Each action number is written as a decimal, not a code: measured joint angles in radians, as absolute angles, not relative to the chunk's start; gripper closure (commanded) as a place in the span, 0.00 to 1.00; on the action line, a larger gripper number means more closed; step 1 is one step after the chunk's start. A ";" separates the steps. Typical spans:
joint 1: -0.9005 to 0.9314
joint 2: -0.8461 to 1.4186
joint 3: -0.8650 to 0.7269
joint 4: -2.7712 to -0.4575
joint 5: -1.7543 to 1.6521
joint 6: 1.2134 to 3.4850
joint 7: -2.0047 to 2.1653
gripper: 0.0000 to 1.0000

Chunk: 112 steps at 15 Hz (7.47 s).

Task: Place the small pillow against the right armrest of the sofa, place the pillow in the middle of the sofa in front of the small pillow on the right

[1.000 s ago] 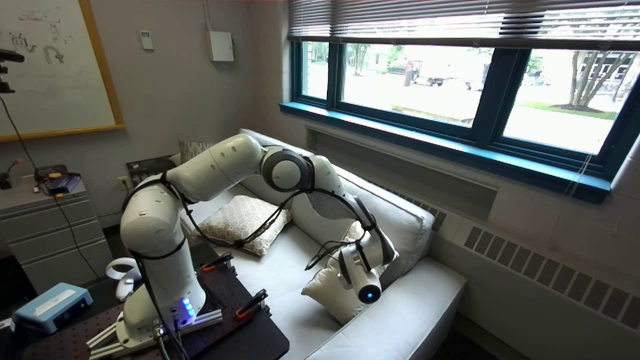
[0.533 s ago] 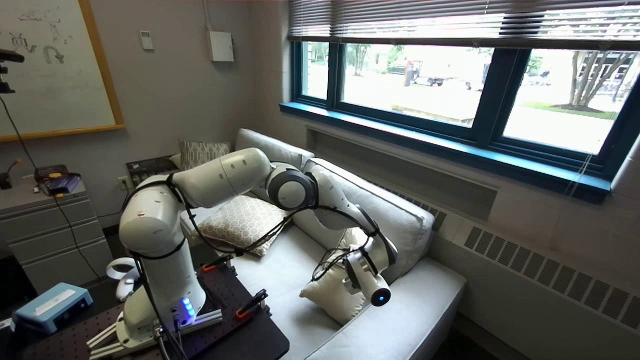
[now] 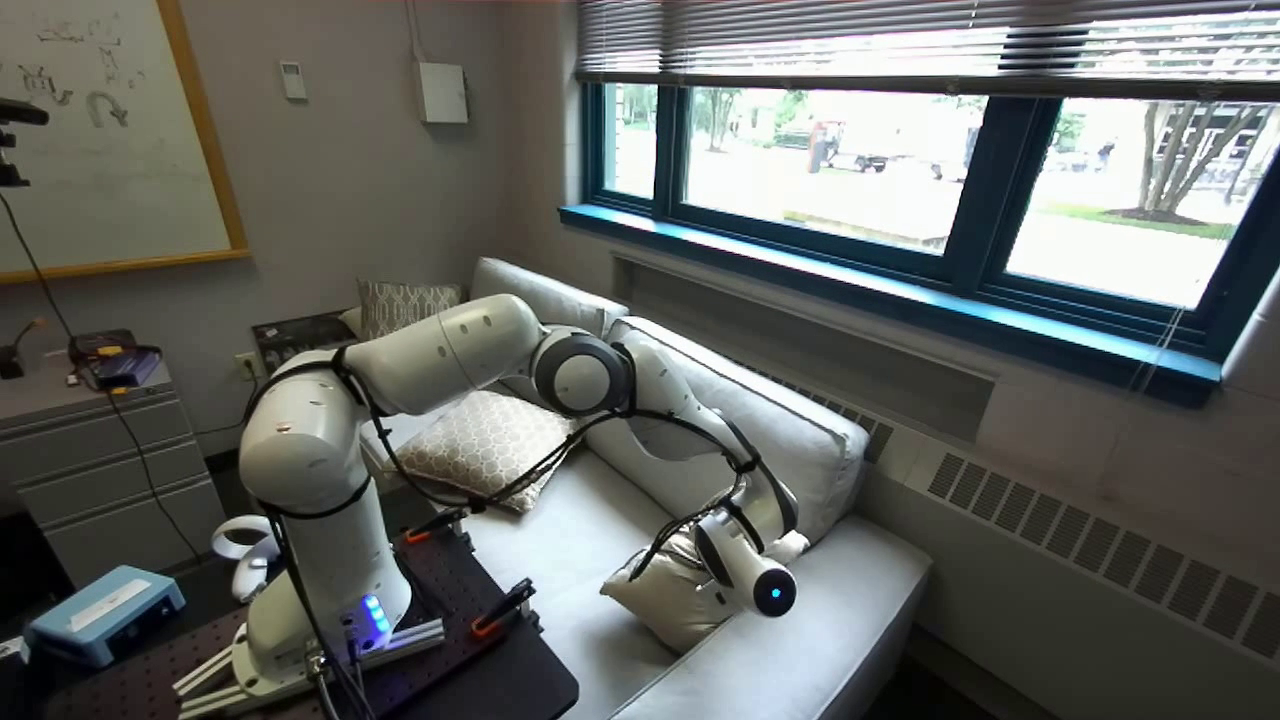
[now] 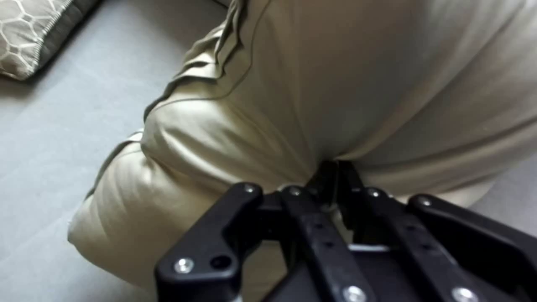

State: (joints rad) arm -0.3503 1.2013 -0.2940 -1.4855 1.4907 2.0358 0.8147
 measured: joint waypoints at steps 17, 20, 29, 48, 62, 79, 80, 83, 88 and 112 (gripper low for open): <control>-0.040 0.848 -0.338 -2.038 1.271 2.869 0.939 0.00; 0.019 0.737 -0.278 -2.069 1.201 2.880 0.931 0.00; 0.177 0.732 -0.025 -1.880 0.987 2.847 0.934 0.00; 0.297 1.303 -0.160 -1.023 0.149 1.948 1.415 0.00; 0.307 1.371 -0.201 -1.005 0.054 2.117 1.413 0.00; 0.304 1.470 -0.275 -0.955 -0.324 2.097 1.305 0.00; 0.304 1.470 -0.267 -0.954 -0.322 2.097 1.305 0.00; 0.304 1.470 -0.217 -0.941 -0.309 2.099 1.300 0.00; 0.310 1.469 -0.183 -0.916 -0.308 2.131 1.242 0.00; 0.222 1.470 -0.218 -0.938 -0.379 2.248 1.171 1.00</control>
